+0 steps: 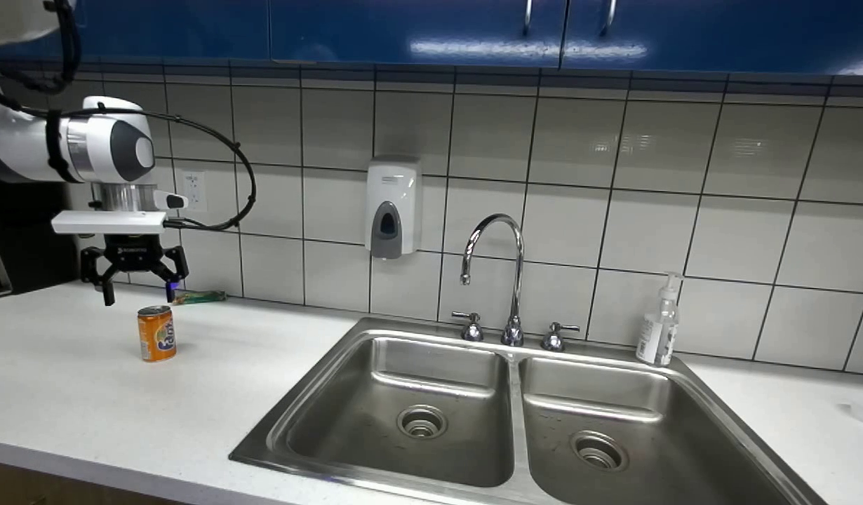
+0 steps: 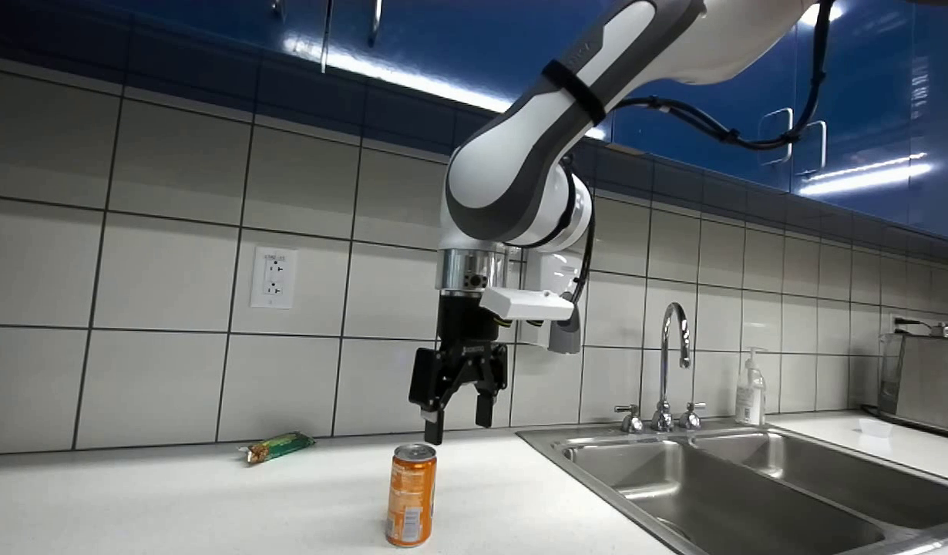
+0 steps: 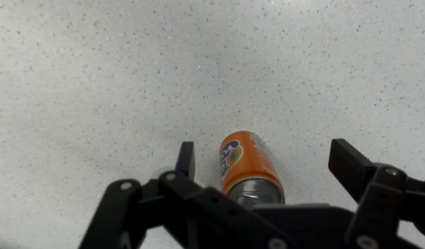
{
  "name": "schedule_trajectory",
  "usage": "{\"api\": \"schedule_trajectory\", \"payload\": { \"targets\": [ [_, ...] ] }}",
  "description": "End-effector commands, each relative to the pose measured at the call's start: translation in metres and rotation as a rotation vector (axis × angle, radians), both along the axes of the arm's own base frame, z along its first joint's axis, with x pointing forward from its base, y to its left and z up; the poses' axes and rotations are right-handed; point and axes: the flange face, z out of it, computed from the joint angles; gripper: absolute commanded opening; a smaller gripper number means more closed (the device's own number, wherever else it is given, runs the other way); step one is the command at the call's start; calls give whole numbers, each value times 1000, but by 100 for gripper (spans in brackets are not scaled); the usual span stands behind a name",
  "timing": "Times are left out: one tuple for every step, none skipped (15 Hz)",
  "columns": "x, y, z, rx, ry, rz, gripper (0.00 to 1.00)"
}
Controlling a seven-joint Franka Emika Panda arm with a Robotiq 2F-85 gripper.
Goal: Put the orange can in the sink on the left.
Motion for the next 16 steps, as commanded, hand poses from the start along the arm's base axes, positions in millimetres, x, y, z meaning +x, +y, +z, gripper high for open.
{"api": "schedule_trajectory", "payload": {
  "targets": [
    [15,19,-9,-16,13,26,100],
    [18,22,-12,-21,13,31,100],
    [21,24,-16,-25,17,38,100],
    [24,26,-19,-28,22,47,100],
    [27,27,-22,-31,25,50,100],
    [30,28,-25,-33,28,52,100],
    [34,29,-29,-33,39,56,100],
    [37,30,-32,-39,41,55,100],
    [41,30,-35,-40,49,55,100],
    [45,30,-38,-42,50,52,100],
    [48,30,-40,-41,55,51,100],
    [51,31,-42,-42,57,50,100],
    [54,33,-45,-43,56,50,100],
    [56,34,-46,-42,61,51,100],
    [59,35,-48,-43,65,52,100],
    [62,36,-50,-45,68,51,100]
  ]
}}
